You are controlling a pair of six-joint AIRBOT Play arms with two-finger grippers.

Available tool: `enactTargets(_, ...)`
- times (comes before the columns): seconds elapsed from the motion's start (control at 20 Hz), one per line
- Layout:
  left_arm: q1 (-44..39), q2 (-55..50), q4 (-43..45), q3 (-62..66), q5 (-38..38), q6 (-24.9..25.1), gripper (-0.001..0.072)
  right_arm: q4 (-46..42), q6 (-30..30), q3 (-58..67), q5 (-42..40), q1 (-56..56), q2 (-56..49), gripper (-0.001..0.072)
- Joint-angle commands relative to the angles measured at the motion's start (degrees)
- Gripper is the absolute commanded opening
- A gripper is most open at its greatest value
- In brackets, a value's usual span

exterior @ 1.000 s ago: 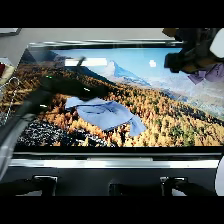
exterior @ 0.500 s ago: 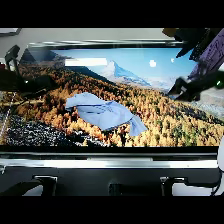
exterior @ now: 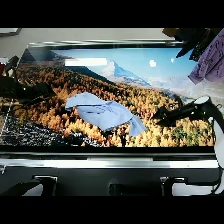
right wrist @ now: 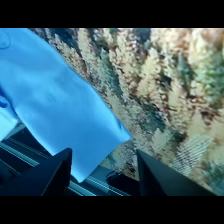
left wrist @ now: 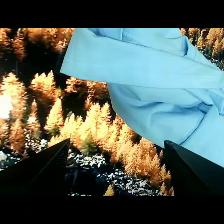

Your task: Fold the clothes and pants, and hang the long-sleeved shirts on hangers.

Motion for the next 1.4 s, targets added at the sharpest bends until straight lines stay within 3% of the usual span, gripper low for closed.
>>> enactTargets(0.0,0.2,0.0,-0.1,-0.3,0.0,0.0,0.0676,3.7,-4.2,-6.1,-3.9,0.0,0.0,0.0478)
enactTargets(0.3,0.2,0.0,0.0,-0.3,-0.4,0.0,0.0676,6.2,-5.5,-8.8,-10.4,5.9,-0.1,0.0478)
enactTargets(0.55,2.9,0.1,-0.1,-0.9,-0.1,0.0,0.0676,4.3,-2.3,-8.8,-14.6,9.9,-0.1,0.0472)
enactTargets(0.6,4.1,0.1,-0.3,-1.6,-0.1,0.1,0.0675,3.6,-2.2,-8.8,-14.7,9.9,-0.1,0.0416)
enactTargets(0.7,6.7,0.1,-3.6,-4.4,-1.0,2.6,0.0675,3.2,-2.2,-8.8,-15.0,9.9,-0.1,0.0384)
enactTargets(0.8,9.4,0.1,-8.9,-8.8,-3.1,5.9,0.0675,3.3,-2.4,-8.8,-15.1,9.9,-0.1,0.0222)
enactTargets(0.85,10.6,0.1,-11.0,-11.2,-4.6,7.5,0.0674,3.3,-2.9,-8.8,-14.8,9.9,-0.1,0.0083)
enactTargets(0.9,11.5,0.0,-11.9,-13.8,-6.5,8.3,0.0672,3.3,-3.4,-8.8,-14.0,9.9,-0.1,0.003)
enactTargets(1.1,14.0,-0.6,-16.6,-22.3,-14.1,11.6,0.0667,2.3,-3.5,-8.8,-10.5,9.8,1.7,0.0029)
enactTargets(1.35,14.2,-8.0,-26.9,-25.0,-19.9,20.1,0.0666,0.2,0.4,-8.7,-8.5,9.8,6.9,0.0029)
